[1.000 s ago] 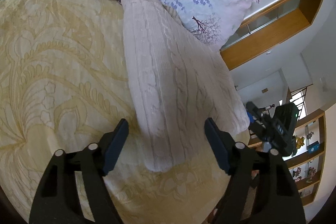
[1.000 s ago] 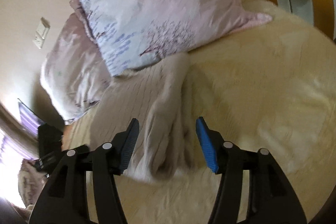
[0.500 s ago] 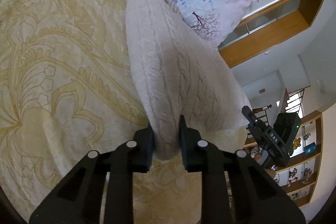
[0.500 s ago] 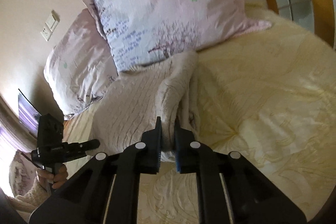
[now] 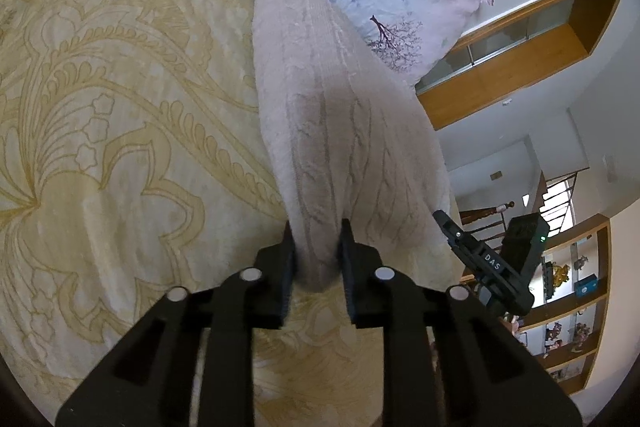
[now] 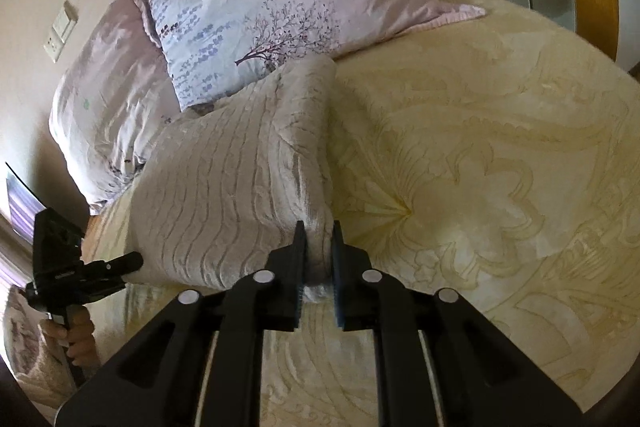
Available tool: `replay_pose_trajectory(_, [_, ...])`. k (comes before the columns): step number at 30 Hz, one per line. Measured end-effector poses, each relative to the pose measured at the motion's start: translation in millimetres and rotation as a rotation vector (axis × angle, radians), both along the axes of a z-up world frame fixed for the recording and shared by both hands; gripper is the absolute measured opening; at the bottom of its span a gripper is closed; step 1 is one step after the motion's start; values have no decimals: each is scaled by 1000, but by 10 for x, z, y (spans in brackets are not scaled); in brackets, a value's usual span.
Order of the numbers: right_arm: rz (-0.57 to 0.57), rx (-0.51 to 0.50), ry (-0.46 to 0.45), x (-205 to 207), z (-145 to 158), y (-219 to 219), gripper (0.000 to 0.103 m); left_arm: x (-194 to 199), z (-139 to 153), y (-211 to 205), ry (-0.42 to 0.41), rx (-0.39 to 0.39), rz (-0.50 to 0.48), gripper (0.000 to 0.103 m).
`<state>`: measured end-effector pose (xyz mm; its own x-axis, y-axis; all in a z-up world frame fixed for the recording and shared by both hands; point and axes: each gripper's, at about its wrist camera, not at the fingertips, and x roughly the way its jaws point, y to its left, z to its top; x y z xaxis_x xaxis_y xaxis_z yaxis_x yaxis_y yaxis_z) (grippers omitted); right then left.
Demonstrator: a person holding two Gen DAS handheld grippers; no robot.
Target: Fold small clothes
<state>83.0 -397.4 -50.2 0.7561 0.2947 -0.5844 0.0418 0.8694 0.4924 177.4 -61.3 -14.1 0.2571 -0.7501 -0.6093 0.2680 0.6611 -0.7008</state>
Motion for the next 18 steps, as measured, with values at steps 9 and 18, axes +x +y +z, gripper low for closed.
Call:
replay_pose_trajectory(9, [17,138,-32,402,417,-238,62,427,505,182,-82,-19,66,75])
replay_pose_trajectory(18, [-7,228,126,1395,191,-337,51,1252,315,-37,13,6,141,73])
